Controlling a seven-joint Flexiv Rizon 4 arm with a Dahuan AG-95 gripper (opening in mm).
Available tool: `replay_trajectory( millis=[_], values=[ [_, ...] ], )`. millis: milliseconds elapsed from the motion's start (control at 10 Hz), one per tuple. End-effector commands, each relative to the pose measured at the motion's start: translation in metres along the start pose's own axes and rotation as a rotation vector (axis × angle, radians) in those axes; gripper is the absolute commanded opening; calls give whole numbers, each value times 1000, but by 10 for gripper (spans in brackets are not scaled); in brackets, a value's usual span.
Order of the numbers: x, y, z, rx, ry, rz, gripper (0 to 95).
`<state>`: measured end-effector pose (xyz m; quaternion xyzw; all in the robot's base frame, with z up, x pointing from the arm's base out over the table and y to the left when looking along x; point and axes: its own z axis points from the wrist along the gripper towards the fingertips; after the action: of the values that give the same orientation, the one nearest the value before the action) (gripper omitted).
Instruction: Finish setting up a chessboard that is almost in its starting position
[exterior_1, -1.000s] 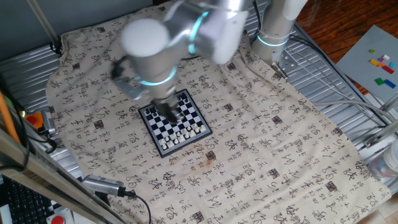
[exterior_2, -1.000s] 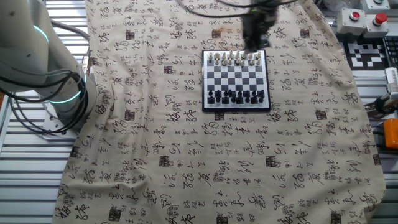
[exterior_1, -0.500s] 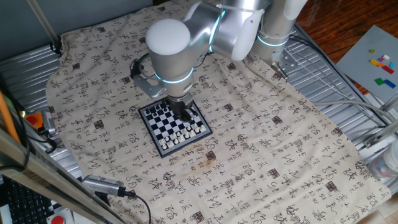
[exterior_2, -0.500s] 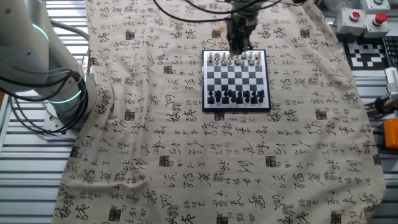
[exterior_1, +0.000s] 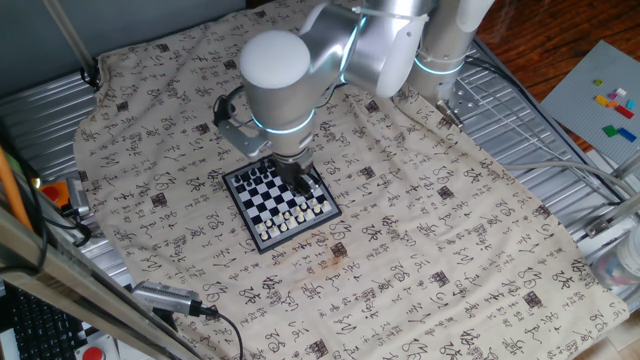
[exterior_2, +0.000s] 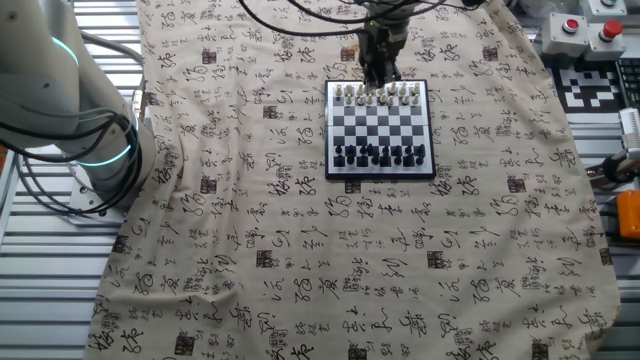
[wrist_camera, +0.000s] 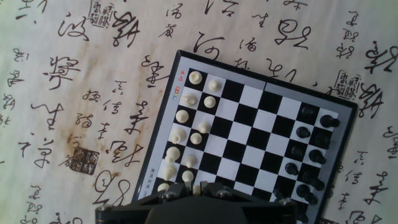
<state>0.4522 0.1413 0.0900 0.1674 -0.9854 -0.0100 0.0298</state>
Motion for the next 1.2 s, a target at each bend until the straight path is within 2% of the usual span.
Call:
replay_trajectory(
  millis=[100, 400, 1200],
  values=[
    [0, 0, 0, -4, 0, -52, 0],
    [0, 0, 0, -16, 10, -110, 0],
    [0, 0, 0, -9, 13, -104, 0]
  ],
)
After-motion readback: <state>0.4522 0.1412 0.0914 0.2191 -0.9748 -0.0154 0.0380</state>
